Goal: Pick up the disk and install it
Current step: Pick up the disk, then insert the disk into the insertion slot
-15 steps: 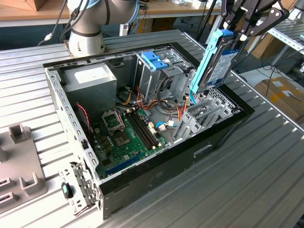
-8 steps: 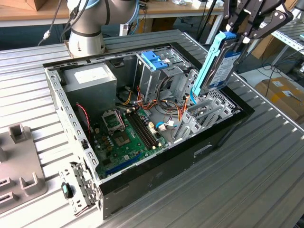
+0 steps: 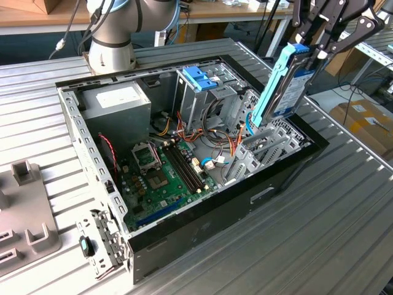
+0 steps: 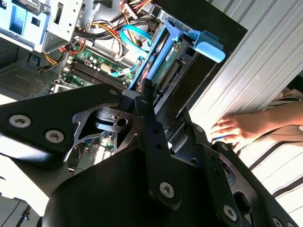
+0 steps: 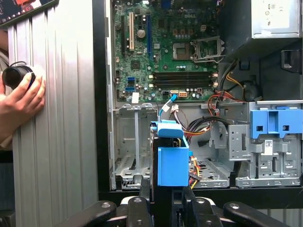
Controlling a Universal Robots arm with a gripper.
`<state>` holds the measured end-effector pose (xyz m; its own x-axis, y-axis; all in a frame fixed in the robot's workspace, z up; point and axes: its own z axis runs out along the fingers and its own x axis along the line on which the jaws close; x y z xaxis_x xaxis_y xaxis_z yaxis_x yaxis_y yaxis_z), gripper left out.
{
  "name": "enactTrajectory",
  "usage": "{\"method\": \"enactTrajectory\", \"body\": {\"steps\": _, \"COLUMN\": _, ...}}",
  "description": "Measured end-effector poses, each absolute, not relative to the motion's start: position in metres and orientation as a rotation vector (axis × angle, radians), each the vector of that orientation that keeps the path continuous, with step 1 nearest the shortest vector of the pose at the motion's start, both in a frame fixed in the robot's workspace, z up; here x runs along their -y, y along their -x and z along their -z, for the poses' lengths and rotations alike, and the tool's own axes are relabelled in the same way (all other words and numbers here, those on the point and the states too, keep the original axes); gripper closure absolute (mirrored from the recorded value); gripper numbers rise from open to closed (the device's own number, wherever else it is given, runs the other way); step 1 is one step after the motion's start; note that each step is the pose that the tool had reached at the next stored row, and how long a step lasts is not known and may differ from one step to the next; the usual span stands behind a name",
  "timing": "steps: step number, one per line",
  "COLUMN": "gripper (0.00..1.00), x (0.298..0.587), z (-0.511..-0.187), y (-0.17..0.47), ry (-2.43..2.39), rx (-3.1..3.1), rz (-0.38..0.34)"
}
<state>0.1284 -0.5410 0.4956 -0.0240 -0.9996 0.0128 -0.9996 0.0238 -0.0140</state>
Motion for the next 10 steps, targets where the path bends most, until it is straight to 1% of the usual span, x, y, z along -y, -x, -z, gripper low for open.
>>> {"method": "enactTrajectory", "body": {"steps": 10, "gripper": 0.65, "x": 0.5415, "z": -0.4938, "y": -0.1283, "ry": 2.194, "rx": -2.247, "rz": 0.030}}
